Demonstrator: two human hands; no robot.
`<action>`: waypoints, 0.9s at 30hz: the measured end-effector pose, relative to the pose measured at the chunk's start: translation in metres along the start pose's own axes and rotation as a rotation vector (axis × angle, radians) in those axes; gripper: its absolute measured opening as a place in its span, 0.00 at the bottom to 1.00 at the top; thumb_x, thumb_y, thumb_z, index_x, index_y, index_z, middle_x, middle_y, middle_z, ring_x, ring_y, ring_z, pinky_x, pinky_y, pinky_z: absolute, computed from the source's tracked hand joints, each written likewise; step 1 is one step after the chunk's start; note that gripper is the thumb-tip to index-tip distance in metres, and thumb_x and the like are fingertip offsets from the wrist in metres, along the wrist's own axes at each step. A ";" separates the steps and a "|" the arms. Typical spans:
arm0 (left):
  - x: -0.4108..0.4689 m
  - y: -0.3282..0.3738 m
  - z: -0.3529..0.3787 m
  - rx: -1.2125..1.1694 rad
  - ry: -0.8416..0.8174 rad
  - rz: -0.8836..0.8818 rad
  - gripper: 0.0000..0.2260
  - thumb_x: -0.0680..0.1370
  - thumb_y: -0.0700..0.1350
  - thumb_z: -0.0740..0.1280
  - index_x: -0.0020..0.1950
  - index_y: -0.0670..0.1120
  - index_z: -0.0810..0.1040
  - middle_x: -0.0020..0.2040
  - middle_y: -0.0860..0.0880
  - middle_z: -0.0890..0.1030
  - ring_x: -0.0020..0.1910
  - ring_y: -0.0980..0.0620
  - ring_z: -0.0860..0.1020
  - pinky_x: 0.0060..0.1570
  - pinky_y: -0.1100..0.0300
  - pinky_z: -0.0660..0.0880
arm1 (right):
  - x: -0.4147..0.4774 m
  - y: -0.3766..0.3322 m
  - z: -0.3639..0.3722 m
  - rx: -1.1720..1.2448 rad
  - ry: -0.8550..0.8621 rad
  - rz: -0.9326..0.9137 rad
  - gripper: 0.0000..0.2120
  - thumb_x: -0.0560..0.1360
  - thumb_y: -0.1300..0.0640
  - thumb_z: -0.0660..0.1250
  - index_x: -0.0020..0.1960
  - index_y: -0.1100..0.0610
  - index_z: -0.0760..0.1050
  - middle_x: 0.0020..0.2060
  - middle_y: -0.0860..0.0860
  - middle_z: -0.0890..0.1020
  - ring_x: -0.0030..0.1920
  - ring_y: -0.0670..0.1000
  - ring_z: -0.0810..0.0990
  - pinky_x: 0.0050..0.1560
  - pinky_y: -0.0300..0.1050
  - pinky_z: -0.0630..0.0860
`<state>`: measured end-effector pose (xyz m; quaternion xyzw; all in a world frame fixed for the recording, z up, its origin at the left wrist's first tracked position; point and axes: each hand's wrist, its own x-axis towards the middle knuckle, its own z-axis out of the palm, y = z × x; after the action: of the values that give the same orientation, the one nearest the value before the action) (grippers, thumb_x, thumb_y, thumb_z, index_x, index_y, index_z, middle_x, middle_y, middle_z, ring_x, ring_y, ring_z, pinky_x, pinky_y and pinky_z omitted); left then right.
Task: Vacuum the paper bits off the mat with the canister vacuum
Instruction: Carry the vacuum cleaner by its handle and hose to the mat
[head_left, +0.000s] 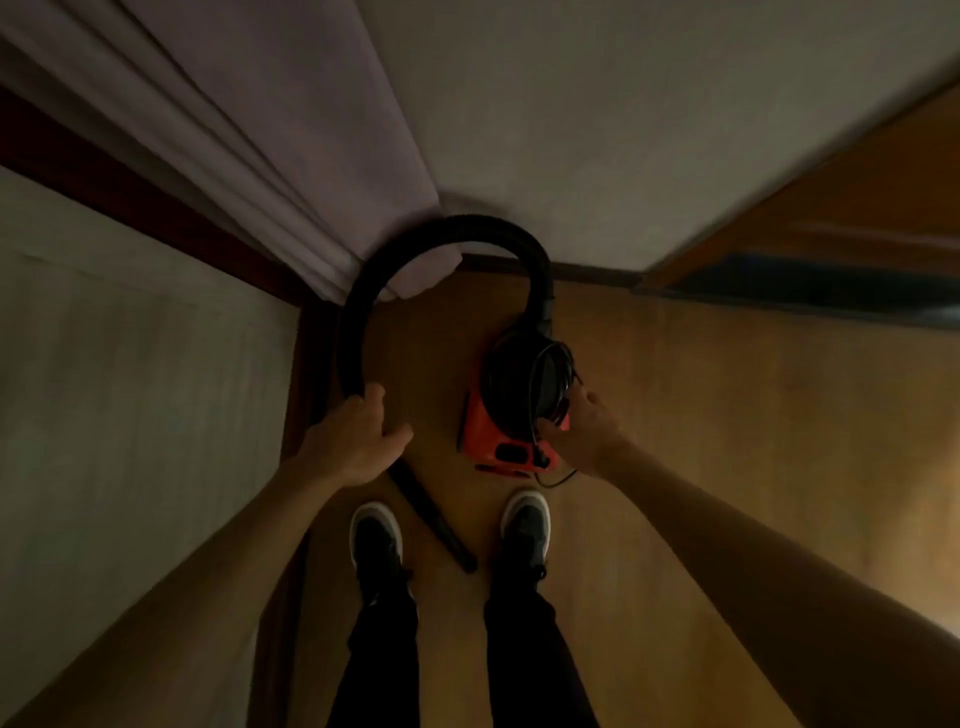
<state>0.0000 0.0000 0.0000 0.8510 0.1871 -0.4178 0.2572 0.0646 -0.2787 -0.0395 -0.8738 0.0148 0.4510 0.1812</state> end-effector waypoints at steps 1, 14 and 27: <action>0.009 -0.005 0.003 -0.008 -0.002 -0.010 0.30 0.80 0.59 0.60 0.77 0.48 0.55 0.66 0.46 0.72 0.57 0.47 0.76 0.57 0.46 0.75 | 0.008 0.001 0.006 0.027 0.025 0.015 0.34 0.75 0.43 0.65 0.74 0.58 0.58 0.67 0.60 0.69 0.67 0.62 0.70 0.63 0.59 0.72; 0.121 -0.085 0.030 -0.361 0.149 -0.186 0.34 0.80 0.55 0.63 0.79 0.48 0.49 0.74 0.43 0.66 0.69 0.42 0.70 0.63 0.50 0.70 | 0.081 -0.015 0.068 0.252 0.392 0.079 0.31 0.76 0.44 0.66 0.69 0.59 0.59 0.65 0.60 0.72 0.61 0.62 0.76 0.47 0.50 0.76; 0.201 -0.103 0.057 -0.746 0.374 -0.255 0.33 0.80 0.57 0.64 0.80 0.55 0.50 0.76 0.49 0.65 0.72 0.45 0.67 0.67 0.51 0.65 | 0.123 -0.023 0.089 0.627 0.763 0.095 0.24 0.76 0.45 0.66 0.64 0.57 0.63 0.55 0.55 0.79 0.53 0.55 0.81 0.41 0.46 0.80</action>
<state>0.0266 0.0695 -0.2207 0.7311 0.4721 -0.1886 0.4550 0.0723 -0.2105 -0.1772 -0.8783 0.2549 0.0803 0.3965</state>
